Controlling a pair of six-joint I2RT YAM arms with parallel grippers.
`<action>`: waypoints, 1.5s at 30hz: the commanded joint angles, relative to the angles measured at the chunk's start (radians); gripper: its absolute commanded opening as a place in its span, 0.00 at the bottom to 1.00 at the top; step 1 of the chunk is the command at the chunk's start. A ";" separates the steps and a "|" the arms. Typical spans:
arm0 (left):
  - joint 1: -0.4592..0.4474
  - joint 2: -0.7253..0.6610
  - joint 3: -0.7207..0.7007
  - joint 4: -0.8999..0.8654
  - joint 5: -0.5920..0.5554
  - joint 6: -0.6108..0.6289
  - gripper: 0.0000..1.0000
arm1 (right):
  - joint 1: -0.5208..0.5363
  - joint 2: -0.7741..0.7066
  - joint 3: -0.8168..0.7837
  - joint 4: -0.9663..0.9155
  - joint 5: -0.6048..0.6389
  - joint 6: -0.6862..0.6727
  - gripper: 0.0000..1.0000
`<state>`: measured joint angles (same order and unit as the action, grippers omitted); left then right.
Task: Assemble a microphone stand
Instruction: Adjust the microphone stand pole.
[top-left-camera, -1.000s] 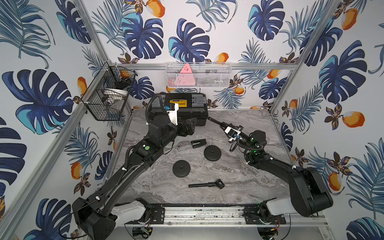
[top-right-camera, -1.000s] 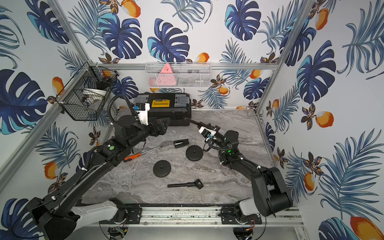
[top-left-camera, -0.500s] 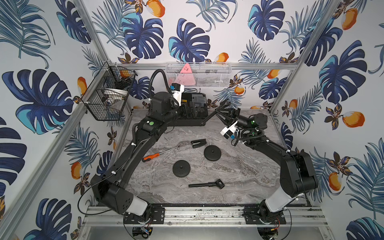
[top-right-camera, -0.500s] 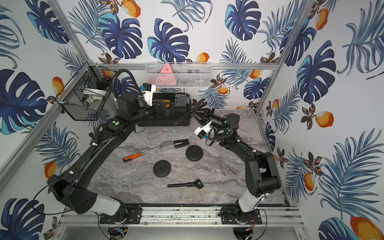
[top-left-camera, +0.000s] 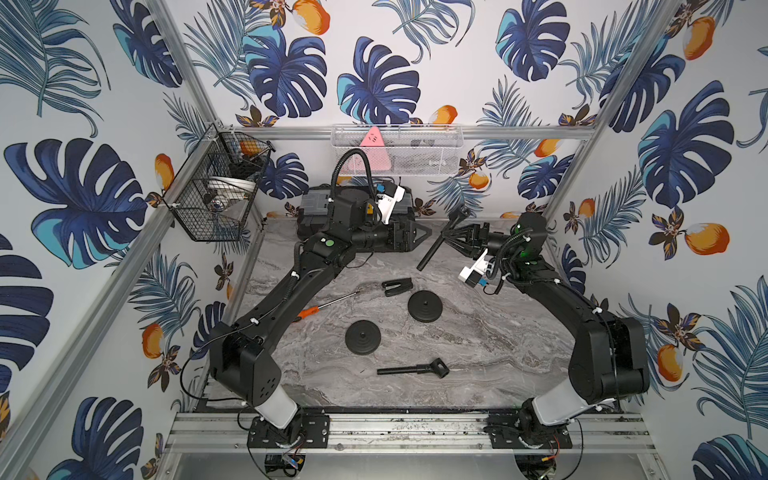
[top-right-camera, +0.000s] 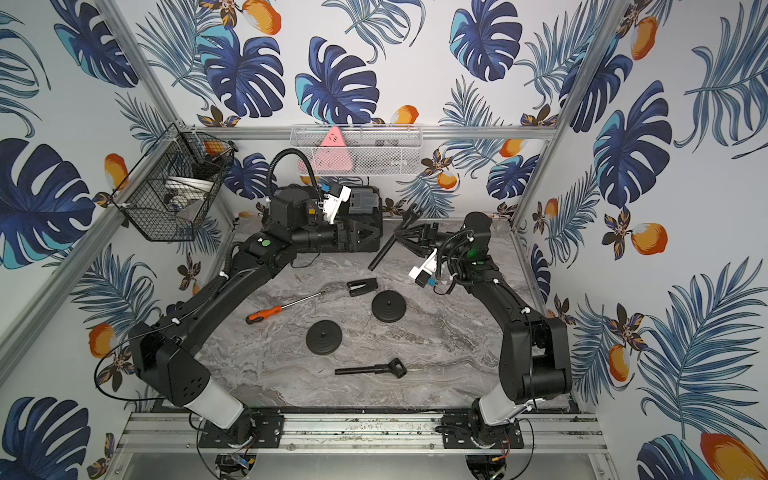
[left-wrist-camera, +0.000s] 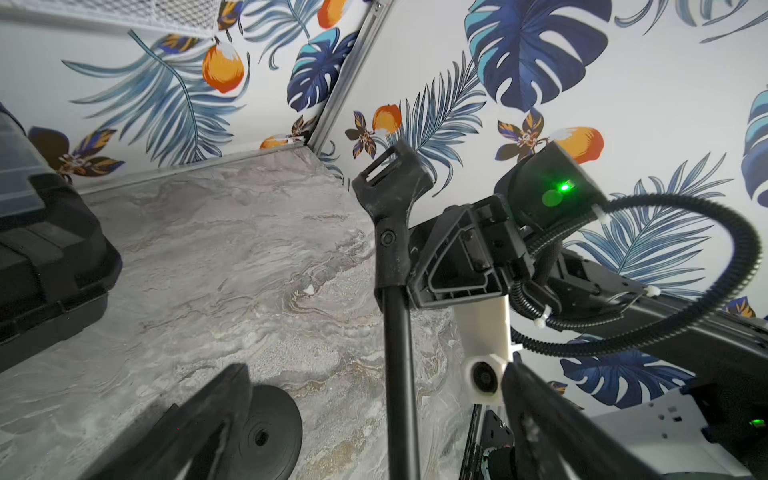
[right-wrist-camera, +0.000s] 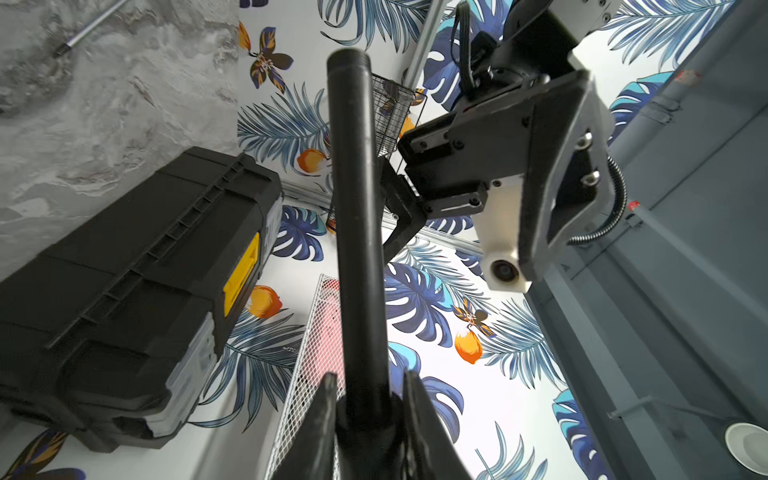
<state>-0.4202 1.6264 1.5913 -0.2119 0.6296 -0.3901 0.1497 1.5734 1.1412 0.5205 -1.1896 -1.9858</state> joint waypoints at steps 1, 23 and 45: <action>-0.022 0.013 -0.020 0.018 0.083 0.049 0.95 | 0.002 -0.031 0.012 -0.270 0.003 -0.297 0.04; -0.137 0.087 0.026 -0.107 -0.011 0.140 0.34 | 0.030 -0.055 0.044 -0.278 0.113 -0.376 0.19; -0.111 -0.096 -0.338 0.516 -0.190 0.044 0.00 | 0.121 -0.192 -0.485 0.992 0.624 1.767 0.67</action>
<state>-0.5323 1.5597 1.3075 0.1326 0.4721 -0.3447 0.2584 1.3998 0.6910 1.3262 -0.7395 -0.6609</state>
